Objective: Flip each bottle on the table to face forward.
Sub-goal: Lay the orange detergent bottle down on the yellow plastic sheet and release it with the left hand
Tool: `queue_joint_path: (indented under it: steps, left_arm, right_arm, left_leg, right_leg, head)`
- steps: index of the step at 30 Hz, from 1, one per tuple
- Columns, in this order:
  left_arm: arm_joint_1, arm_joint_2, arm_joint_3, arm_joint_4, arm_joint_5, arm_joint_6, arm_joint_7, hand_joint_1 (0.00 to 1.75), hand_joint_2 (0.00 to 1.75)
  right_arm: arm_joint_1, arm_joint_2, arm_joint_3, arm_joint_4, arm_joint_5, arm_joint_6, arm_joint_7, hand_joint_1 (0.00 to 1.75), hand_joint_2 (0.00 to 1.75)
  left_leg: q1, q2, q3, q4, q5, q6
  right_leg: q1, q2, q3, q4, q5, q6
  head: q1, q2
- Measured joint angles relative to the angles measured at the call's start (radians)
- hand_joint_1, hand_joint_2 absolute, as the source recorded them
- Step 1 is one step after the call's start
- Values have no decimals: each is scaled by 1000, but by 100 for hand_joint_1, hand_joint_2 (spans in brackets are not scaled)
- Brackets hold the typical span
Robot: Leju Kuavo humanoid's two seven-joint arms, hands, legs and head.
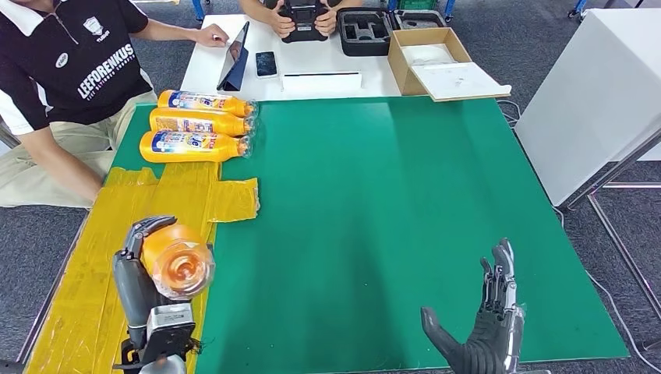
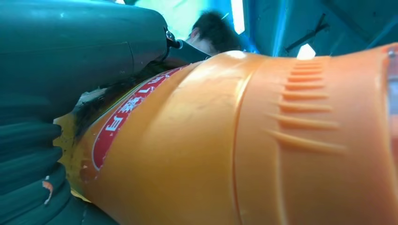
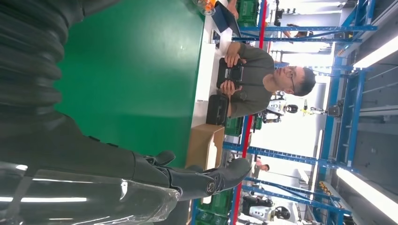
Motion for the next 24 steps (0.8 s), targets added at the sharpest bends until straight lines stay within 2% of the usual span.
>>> queue_joint_path:
  steps: [2,6,8,10,12,14,16,18,19,20,21,24]
  left_arm:
    - [3,-27,42,-12,-140,12,-51,175,175]
    - [-3,-96,196,-69,-418,16,-145,175,175]
    - [-10,-112,265,-91,-525,16,-146,175,175]
    - [-14,-118,310,-96,-636,16,-100,175,175]
    - [-18,-107,321,-88,-746,16,16,175,175]
    - [-37,-46,300,-45,-818,16,208,175,175]
    - [-90,72,230,41,-846,16,490,175,175]
    - [-169,191,95,144,-853,15,799,175,175]
    - [-209,238,7,193,-855,15,918,175,175]
    - [-245,278,-84,240,-856,13,1000,175,175]
    - [-273,311,-173,283,-858,11,1048,175,175]
    - [-328,362,-367,391,-860,5,1083,175,175]
  right_arm:
    - [2,-3,-1,-5,3,-32,2,0,175]
    - [2,-23,0,-20,-1,-82,7,0,175]
    - [-1,-32,-1,-21,-2,-88,7,0,175]
    - [-6,-36,-3,-21,7,-78,7,0,175]
    - [-13,-35,-4,-21,26,-58,8,0,175]
    - [-25,-28,-5,-20,52,-32,11,0,175]
    - [-41,-19,-6,-17,72,-6,19,0,175]
    - [-54,-11,-9,-12,82,17,25,0,175]
    - [-60,-8,-10,-10,86,28,25,0,175]
    - [-65,-5,-11,-7,90,39,25,0,175]
    - [-70,-2,-11,-4,93,50,25,0,175]
    - [-82,13,-10,7,105,79,27,0,175]
  left_leg:
    - [0,0,0,0,0,0]
    - [0,1,0,0,0,0]
    - [0,1,1,0,0,0]
    - [0,1,1,0,0,0]
    - [0,1,1,0,0,0]
    - [1,1,2,0,0,-1]
    - [2,1,3,0,2,-3]
    - [2,-1,2,-1,5,-5]
    - [3,-2,2,-1,5,-5]
    - [3,-4,1,-1,6,-5]
    - [3,-4,1,-2,7,-5]
    - [2,1,1,-2,7,-6]
  right_leg:
    - [0,0,0,0,0,0]
    - [0,0,0,0,0,0]
    - [0,0,0,0,0,0]
    - [0,0,0,0,0,0]
    - [0,0,0,0,0,0]
    - [1,0,0,0,1,-1]
    - [2,0,-2,0,2,-3]
    - [3,-2,-4,0,3,-4]
    - [4,-4,-3,0,3,-5]
    - [4,-6,-2,0,3,-5]
    - [4,-6,0,1,3,-6]
    - [3,-2,0,1,4,-6]
  head:
    - [0,0]
    - [0,0]
    - [0,0]
    - [0,0]
    - [1,0]
    - [1,0]
    - [0,0]
    - [0,0]
    - [0,0]
    - [0,0]
    - [0,0]
    - [0,0]
